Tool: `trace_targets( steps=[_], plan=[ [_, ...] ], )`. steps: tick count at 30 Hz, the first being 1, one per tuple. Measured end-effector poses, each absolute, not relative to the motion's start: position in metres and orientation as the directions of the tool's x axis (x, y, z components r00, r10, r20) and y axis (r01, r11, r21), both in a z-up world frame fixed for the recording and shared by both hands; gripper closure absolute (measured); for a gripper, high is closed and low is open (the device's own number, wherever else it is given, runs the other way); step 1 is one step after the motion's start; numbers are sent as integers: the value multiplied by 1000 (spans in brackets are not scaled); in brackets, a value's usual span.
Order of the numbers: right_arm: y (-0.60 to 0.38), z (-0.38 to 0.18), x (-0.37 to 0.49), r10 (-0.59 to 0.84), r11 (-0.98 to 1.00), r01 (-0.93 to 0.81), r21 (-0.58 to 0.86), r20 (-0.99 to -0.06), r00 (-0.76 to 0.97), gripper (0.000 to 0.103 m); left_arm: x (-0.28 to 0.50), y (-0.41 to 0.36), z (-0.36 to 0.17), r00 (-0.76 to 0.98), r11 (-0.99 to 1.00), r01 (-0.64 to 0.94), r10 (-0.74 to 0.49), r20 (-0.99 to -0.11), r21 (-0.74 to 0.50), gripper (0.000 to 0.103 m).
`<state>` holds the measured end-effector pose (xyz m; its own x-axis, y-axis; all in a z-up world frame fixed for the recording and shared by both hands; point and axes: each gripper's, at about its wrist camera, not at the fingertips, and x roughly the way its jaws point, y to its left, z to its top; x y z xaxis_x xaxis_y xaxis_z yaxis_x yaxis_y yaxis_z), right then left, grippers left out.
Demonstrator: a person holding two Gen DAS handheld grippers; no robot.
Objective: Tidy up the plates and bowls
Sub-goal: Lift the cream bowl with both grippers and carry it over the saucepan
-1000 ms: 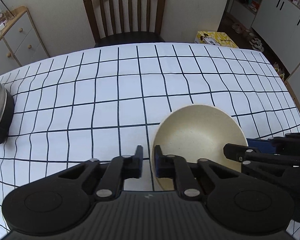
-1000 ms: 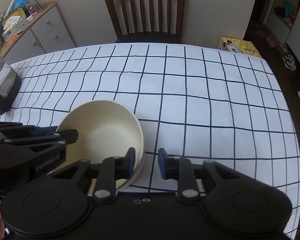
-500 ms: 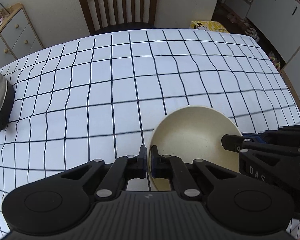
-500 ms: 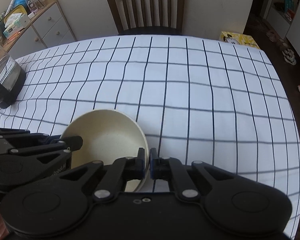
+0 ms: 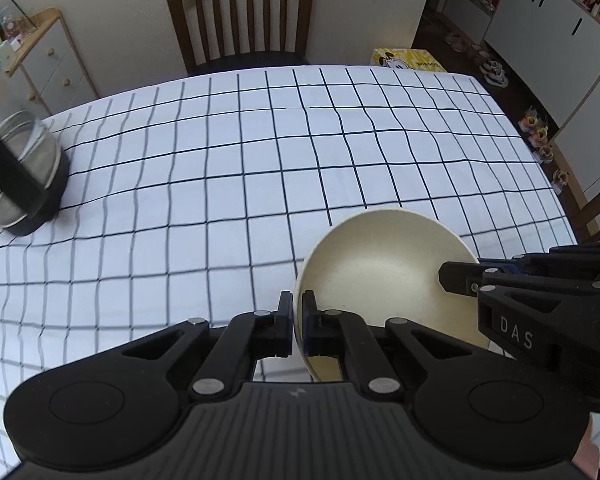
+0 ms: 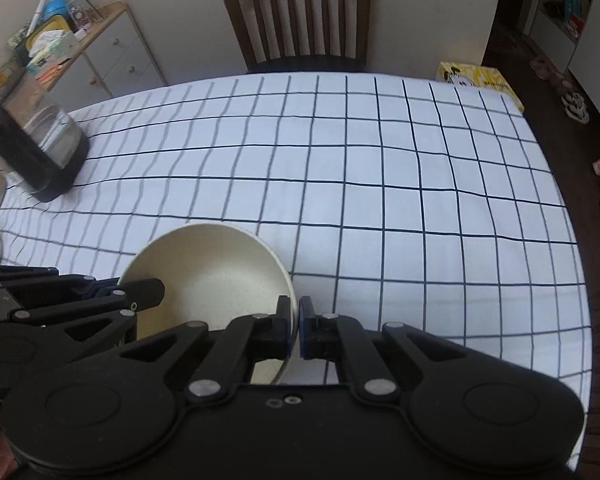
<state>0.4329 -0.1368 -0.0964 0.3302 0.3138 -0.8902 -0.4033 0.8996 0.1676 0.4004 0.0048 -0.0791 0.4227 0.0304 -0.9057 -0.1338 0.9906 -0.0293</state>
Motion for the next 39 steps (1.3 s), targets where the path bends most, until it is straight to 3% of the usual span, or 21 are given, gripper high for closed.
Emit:
trace_targets(
  steps=[20, 39],
  plan=[
    [-117, -22, 309, 356, 866, -476, 154, -859, 369, 98, 263, 29, -10, 477, 992, -127, 42, -878, -21, 99],
    [-87, -18, 193, 365, 856, -491, 160, -861, 355, 97, 150, 58, -18, 454, 992, -127, 41, -890, -19, 99]
  ],
)
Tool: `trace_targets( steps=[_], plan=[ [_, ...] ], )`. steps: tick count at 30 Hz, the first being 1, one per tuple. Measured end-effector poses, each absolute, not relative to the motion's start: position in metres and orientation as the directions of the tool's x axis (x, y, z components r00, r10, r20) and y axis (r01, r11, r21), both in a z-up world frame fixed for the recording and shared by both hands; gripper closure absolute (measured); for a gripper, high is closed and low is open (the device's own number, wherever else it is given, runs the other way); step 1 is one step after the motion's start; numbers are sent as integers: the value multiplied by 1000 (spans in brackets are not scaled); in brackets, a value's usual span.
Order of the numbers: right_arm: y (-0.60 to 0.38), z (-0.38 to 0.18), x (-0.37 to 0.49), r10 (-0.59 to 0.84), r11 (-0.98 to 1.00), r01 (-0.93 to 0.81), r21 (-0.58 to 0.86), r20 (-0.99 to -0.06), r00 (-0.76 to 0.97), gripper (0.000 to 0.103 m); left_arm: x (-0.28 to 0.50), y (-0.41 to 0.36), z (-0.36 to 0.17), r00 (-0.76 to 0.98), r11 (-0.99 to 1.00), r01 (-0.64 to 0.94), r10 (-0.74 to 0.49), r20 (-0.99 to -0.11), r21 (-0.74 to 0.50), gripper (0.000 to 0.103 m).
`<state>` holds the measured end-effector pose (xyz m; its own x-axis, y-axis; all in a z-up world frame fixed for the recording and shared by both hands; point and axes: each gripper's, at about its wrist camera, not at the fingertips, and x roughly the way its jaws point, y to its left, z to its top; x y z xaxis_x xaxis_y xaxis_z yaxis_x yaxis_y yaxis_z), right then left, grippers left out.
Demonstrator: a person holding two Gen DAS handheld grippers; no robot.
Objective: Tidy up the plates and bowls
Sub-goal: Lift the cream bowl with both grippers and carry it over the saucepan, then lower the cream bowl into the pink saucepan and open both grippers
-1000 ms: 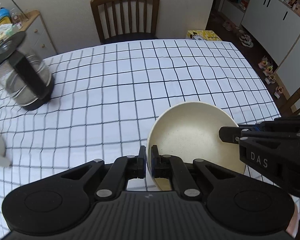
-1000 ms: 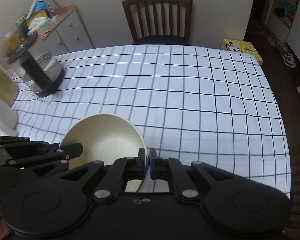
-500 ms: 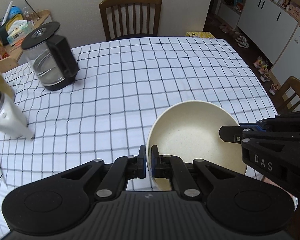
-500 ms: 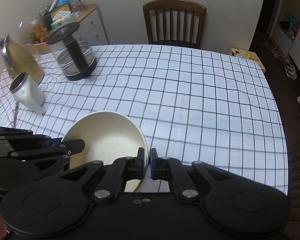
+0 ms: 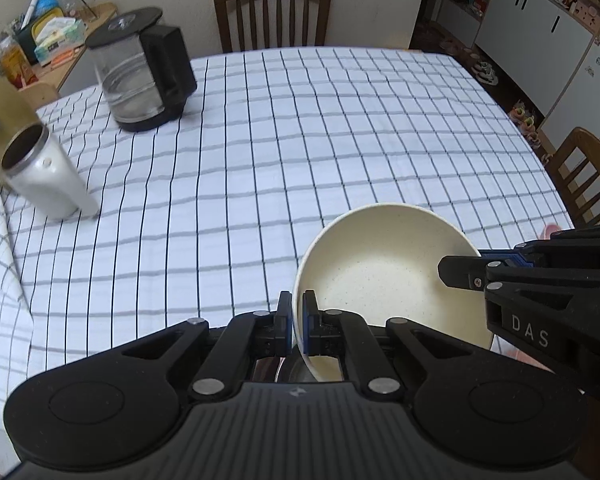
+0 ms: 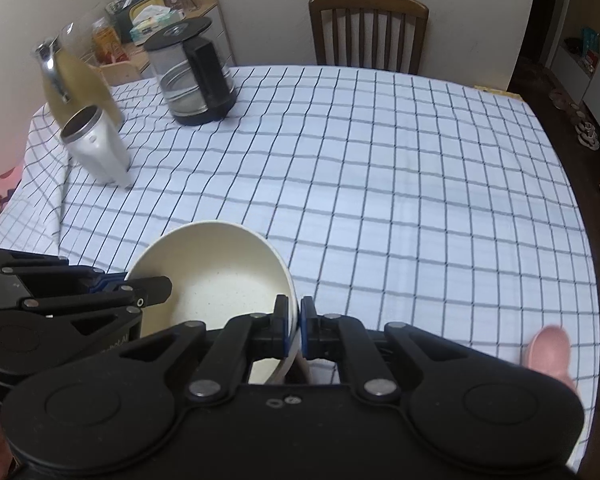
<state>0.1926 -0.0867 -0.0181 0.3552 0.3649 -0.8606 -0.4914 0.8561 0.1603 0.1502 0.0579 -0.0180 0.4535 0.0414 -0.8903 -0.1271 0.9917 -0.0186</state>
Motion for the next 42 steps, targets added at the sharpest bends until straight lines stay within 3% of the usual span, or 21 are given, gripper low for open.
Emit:
trace_targets(
  steps=[14, 32, 42],
  plan=[
    [-74, -61, 160, 317, 858, -492, 148, -906, 280, 97, 123, 59, -62, 377, 993, -121, 51, -925, 6, 99],
    [-75, -79, 159, 314, 856, -494, 152, -913, 261, 97, 121, 46, -71, 395, 993, -90, 111, -912, 82, 99],
    [-76, -69, 157, 347, 840, -515, 172, -900, 264, 83, 116, 52, -67, 411, 993, -111, 85, -908, 43, 99]
  ],
)
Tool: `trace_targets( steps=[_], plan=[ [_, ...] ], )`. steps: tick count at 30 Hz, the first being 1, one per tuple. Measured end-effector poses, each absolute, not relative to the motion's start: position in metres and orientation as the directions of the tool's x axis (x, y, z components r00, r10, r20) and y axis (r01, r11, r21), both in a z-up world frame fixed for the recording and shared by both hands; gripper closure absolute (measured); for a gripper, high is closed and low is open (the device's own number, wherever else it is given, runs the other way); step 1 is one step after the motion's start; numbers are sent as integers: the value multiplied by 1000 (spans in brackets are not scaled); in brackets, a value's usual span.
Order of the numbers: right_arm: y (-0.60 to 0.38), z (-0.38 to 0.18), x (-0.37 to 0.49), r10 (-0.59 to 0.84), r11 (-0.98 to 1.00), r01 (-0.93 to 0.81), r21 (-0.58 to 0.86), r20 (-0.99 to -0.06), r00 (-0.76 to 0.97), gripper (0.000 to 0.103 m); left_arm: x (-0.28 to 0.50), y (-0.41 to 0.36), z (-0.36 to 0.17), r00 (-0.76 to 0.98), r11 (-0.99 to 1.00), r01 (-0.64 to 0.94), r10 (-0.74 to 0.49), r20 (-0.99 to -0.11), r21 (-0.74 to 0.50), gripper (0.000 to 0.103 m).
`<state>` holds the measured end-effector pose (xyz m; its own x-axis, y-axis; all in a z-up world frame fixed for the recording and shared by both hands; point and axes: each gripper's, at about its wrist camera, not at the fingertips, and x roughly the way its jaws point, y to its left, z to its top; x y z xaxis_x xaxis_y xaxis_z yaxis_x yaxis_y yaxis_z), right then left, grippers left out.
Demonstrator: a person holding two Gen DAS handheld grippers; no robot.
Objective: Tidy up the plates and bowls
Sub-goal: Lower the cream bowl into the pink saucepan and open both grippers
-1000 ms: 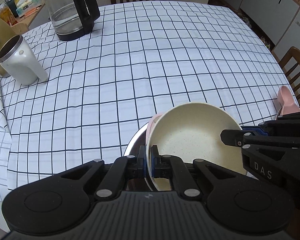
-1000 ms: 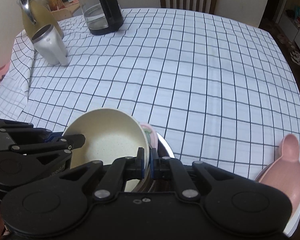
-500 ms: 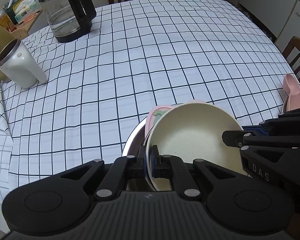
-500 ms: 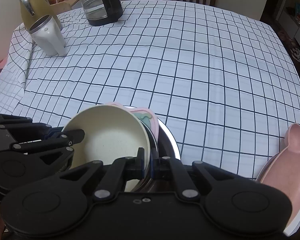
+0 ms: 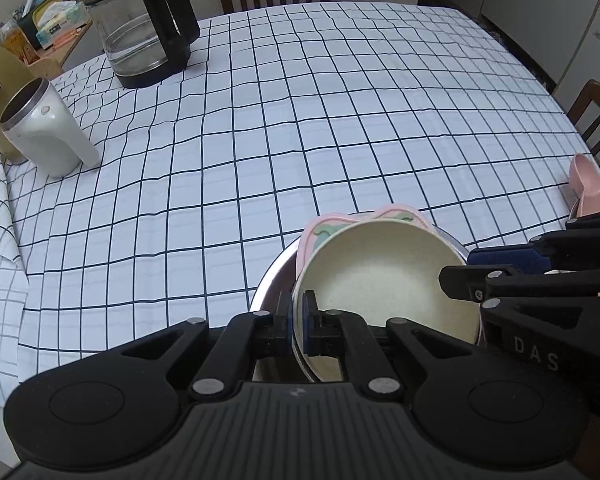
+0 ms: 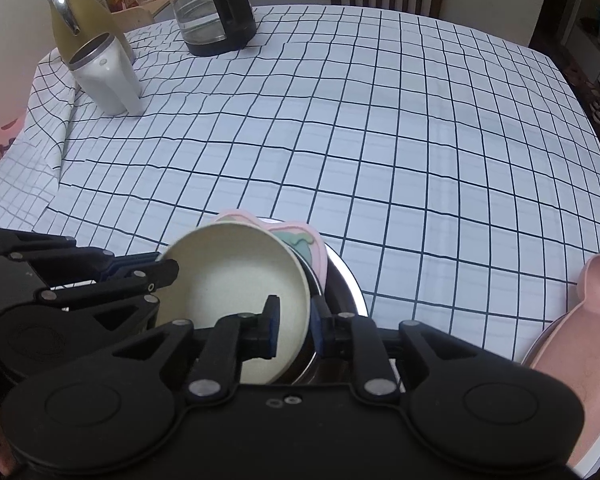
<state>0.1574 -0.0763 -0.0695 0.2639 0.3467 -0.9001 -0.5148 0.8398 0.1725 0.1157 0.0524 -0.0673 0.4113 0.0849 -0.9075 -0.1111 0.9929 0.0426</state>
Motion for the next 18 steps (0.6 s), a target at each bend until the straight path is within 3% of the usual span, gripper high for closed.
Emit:
trace_targets(
  steps=[16, 18],
  plan=[
    [-88, -49, 142, 403, 823, -532, 200, -866, 297, 69, 95, 57, -53, 476, 991, -134, 59, -877, -6, 92],
    [-90, -46, 140, 407, 821, -534, 201, -862, 302, 66, 92, 58, -50, 490, 991, -136, 55, -870, -14, 87]
  ],
)
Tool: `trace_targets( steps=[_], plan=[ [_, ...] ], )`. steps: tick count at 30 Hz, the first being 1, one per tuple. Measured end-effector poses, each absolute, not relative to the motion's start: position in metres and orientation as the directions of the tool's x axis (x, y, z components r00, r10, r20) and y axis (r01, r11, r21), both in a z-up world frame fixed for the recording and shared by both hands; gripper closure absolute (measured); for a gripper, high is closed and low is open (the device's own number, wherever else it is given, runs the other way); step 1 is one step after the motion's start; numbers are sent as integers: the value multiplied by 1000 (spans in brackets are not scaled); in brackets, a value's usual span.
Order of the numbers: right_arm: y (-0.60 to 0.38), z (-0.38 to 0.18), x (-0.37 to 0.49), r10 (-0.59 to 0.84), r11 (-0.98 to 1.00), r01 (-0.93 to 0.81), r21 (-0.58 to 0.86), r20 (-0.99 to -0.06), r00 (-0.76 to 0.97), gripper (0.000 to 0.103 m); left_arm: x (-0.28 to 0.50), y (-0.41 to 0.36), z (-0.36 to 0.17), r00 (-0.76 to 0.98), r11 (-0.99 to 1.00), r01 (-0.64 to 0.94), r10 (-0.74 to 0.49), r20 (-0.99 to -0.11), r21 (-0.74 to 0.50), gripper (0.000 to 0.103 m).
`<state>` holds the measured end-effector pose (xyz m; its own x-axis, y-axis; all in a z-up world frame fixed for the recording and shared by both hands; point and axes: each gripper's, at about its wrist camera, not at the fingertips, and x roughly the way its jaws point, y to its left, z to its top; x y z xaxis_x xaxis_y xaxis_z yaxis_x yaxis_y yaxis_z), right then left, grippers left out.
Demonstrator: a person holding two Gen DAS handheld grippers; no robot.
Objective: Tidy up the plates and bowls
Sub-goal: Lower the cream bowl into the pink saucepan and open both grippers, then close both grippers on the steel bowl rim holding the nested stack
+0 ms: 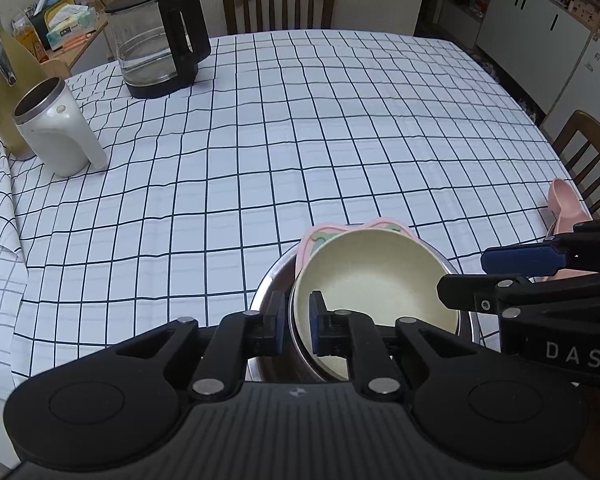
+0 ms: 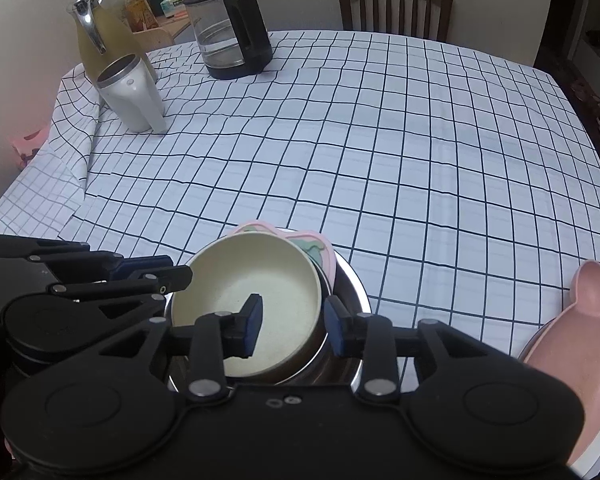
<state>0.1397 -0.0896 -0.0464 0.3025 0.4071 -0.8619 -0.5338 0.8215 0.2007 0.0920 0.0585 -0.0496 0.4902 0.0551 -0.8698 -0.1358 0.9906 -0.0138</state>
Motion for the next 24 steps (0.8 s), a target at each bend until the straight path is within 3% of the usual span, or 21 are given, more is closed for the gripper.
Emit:
trace_targets(
  steps=[5, 12, 15, 24],
  plan=[
    [-93, -38, 134, 421, 817, -541, 200, -847, 323, 56, 80, 62, -38, 556, 989, -144, 62, -829, -22, 42],
    [-97, -24, 124, 443, 807, -559, 190, -821, 361, 39, 65, 67, -24, 599, 990, -138, 56, -799, -34, 40],
    [-99, -19, 118, 454, 802, -567, 189, -809, 373, 36, 57, 70, -20, 621, 989, -140, 58, -781, -39, 33],
    [-113, -10, 104, 491, 788, -584, 195, -771, 405, 7, 34, 86, -16, 669, 984, -153, 37, -743, -89, 27]
  ],
)
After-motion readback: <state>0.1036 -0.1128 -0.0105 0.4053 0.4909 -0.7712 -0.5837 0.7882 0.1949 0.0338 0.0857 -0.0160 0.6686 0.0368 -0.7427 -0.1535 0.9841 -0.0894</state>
